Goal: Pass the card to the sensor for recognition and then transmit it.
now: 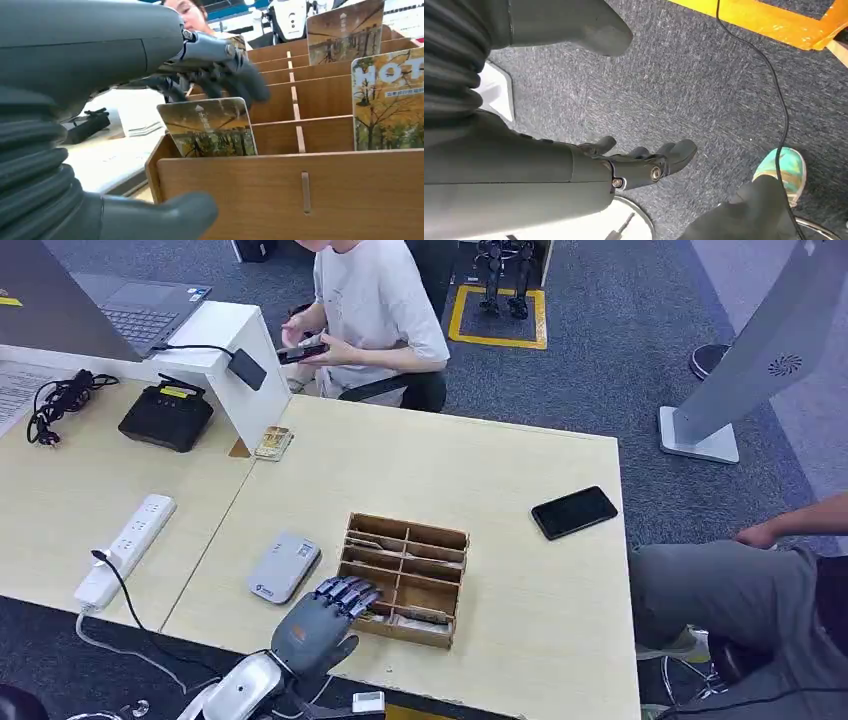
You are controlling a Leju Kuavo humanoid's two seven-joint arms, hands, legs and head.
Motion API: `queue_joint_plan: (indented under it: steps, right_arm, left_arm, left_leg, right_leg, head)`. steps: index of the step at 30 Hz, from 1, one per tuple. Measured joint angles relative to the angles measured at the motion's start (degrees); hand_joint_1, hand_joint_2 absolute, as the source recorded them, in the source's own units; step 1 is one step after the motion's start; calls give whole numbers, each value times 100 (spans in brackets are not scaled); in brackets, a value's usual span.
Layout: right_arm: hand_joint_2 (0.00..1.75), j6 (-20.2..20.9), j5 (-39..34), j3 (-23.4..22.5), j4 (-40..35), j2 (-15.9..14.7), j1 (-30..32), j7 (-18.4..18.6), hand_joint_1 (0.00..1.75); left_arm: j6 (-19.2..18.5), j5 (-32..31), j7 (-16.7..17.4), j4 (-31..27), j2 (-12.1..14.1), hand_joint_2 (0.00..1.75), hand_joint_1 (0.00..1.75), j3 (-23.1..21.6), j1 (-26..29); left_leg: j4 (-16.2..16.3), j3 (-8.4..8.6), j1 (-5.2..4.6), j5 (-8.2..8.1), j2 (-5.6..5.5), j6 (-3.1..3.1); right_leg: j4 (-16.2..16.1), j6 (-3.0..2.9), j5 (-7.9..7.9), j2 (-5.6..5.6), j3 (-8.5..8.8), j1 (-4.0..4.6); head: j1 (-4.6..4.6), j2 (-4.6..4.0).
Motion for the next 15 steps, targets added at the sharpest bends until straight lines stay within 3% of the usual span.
queue_joint_plan:
  steps: [15]
  right_arm:
    - [175,-19,-7,-92,-17,0,-30,-90,0]
  left_arm:
    - [-9,111,-17,37,-17,175,175,-2,-115]
  left_leg:
    - [-1,1,0,0,0,0]
  right_leg:
    - [0,0,0,0,1,0]
  head:
    - [0,0]
